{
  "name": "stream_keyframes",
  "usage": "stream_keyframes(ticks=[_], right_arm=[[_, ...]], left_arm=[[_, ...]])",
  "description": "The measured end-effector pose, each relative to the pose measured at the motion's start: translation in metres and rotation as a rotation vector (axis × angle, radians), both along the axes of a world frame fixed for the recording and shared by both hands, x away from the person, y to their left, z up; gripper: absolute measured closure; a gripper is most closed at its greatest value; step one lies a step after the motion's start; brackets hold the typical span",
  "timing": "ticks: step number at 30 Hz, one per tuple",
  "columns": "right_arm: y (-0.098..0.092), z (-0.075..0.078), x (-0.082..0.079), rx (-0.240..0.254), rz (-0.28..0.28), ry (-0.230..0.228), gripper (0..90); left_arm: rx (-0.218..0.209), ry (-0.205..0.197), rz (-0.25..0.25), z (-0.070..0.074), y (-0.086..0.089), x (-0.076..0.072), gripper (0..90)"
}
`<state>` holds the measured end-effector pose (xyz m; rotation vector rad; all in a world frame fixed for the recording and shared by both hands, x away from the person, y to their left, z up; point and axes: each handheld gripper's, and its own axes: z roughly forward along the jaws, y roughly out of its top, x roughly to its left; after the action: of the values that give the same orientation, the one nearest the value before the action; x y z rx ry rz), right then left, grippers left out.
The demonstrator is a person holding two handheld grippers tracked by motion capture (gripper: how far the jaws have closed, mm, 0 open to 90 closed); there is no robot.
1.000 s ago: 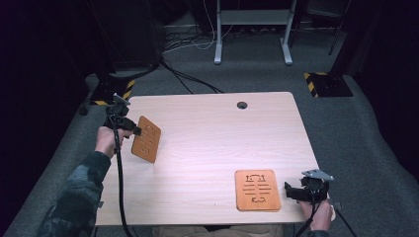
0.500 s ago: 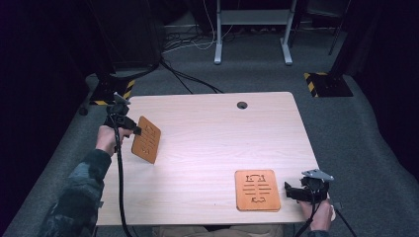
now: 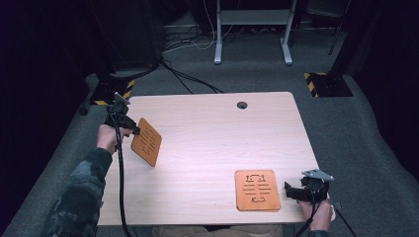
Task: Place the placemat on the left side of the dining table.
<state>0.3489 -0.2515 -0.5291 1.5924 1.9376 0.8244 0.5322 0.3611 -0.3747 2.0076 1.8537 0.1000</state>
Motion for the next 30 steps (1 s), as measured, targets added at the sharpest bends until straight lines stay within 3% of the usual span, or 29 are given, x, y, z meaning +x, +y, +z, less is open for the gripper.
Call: stream_keyframes(ticks=[2,13,19,22,30], right_arm=[[0.000,0.000,0.000,0.000,0.000,0.000,2.4],[0.000,0.000,0.000,0.000,-0.001,-0.001,2.4],[0.000,0.000,0.000,0.000,-0.001,0.000,2.4],[0.000,0.000,0.000,-0.001,-0.002,-0.001,2.4],[0.000,0.000,0.000,0.000,-0.001,-0.001,2.4]], left_arm=[[0.007,-0.003,0.005,-0.002,0.002,0.000,82.9],[-0.043,-0.026,0.030,-0.012,0.019,-0.003,82.3],[-0.063,-0.007,0.066,-0.021,0.032,-0.004,80.9],[-0.042,-0.013,0.060,-0.025,0.034,-0.004,79.7],[-0.077,-0.011,0.073,-0.039,0.047,-0.005,78.2]])
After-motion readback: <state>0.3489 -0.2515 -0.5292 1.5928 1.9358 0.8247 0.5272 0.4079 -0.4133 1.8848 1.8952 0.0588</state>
